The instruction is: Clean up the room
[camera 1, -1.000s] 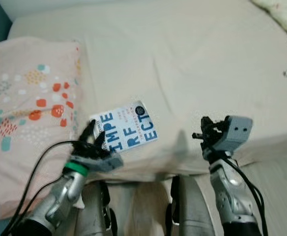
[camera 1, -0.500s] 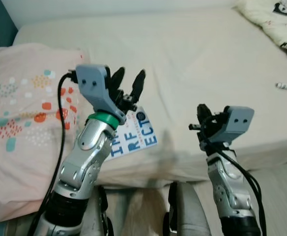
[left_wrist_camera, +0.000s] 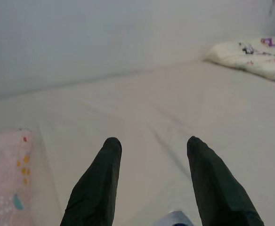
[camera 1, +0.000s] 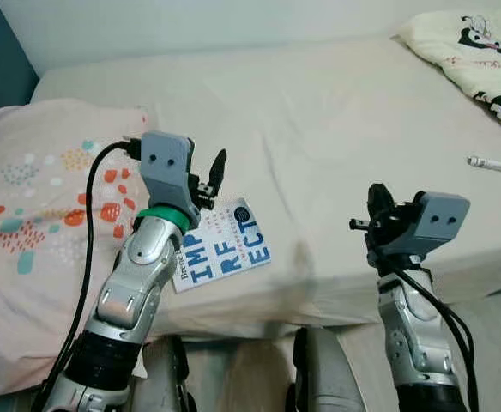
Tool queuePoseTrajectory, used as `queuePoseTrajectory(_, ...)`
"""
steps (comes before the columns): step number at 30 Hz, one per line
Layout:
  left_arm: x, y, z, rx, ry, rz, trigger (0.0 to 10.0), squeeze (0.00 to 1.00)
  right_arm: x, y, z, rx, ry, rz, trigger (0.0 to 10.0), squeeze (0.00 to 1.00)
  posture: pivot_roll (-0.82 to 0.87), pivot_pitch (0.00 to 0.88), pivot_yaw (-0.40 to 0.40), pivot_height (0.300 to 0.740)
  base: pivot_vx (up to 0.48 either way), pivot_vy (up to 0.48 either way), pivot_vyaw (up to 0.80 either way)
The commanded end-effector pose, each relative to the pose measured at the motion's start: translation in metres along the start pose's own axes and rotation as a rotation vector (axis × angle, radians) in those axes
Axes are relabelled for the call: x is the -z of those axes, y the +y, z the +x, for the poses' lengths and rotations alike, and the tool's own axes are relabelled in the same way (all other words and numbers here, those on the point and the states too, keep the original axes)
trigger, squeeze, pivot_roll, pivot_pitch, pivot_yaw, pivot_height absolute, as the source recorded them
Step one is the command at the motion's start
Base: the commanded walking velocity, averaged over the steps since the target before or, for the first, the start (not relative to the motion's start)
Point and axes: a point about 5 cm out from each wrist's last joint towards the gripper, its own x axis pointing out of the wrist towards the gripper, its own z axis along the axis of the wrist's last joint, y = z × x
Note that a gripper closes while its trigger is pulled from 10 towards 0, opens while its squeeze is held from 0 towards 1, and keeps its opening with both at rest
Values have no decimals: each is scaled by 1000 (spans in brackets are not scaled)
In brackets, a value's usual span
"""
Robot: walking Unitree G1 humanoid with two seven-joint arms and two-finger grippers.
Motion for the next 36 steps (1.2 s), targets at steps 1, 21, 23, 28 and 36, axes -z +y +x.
queuePoseTrajectory(1,15,3,-4,-15,61,26,10000,0,2,-3,-1,16,4,-8,10000,0,-63,42,43,643,0,0,0)
queuePoseTrajectory(21,29,3,1,-37,102,3,10000,0,3,-10,-2,28,9,-26,10000,0,-72,51,38,706,0,0,0)
queuePoseTrajectory(23,29,2,1,-30,102,-1,10000,0,3,-11,-2,31,11,-27,10000,0,-73,54,38,716,0,0,0)
queuePoseTrajectory(28,29,0,2,-21,96,0,10000,0,4,-12,-2,37,17,-24,10000,0,-71,56,36,735,0,0,0)
queuePoseTrajectory(36,29,0,2,-23,98,4,10000,0,6,-10,-1,46,25,-15,10000,0,-68,56,37,740,0,0,0)
